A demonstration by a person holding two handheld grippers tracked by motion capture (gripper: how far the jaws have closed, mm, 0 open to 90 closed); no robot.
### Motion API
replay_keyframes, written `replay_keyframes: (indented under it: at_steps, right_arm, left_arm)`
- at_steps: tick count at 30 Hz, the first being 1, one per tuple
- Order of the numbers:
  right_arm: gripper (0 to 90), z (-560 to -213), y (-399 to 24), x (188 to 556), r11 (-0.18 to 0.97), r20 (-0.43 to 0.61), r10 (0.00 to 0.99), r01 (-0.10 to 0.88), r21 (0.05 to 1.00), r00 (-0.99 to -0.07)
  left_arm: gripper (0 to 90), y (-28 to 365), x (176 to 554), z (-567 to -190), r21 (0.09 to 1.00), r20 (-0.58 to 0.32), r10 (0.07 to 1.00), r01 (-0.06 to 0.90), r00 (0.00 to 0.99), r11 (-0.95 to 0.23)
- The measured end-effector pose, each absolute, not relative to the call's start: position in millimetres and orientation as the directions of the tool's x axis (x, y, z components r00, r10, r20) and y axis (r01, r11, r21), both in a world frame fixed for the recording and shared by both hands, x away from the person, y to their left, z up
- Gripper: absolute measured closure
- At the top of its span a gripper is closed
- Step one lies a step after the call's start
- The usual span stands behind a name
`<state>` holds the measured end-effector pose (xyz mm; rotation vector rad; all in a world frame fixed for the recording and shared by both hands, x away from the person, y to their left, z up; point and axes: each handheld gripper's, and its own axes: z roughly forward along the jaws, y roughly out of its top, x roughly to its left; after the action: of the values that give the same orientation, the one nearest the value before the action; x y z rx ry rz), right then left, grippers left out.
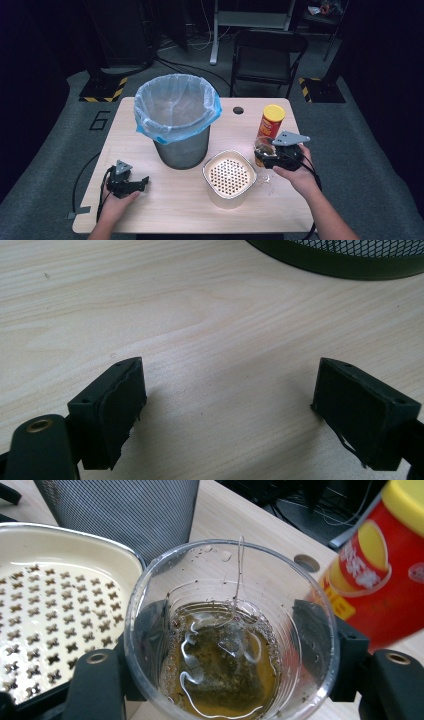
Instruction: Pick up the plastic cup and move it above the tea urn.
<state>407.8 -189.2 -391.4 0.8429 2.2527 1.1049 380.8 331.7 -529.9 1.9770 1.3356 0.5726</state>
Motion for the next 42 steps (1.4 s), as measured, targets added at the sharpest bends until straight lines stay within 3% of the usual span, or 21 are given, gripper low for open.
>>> replay_keyframes:
  at_steps: [11, 21, 42]
  right_arm:
    - [32.0, -368.4, -173.0, 416.3, 0.504, -0.188, 0.644, 0.226, 0.833, -0.742]
    - [31.9, -363.7, -149.5, 423.2, 0.593, -0.328, 0.553, 0.086, 0.800, -0.766]
    - [32.3, -380.8, -122.9, 424.6, 0.759, -0.647, 0.368, -0.186, 0.624, -0.668]
  left_arm:
    - [13.4, 331.7, 380.9, -529.9, 0.737, -0.013, 0.926, 0.629, 0.378, -0.247]
    - [13.4, 331.5, 380.6, -529.9, 0.738, -0.010, 0.925, 0.627, 0.381, -0.250]
    - [13.4, 330.7, 380.2, -530.8, 0.745, -0.014, 0.925, 0.621, 0.380, -0.244]
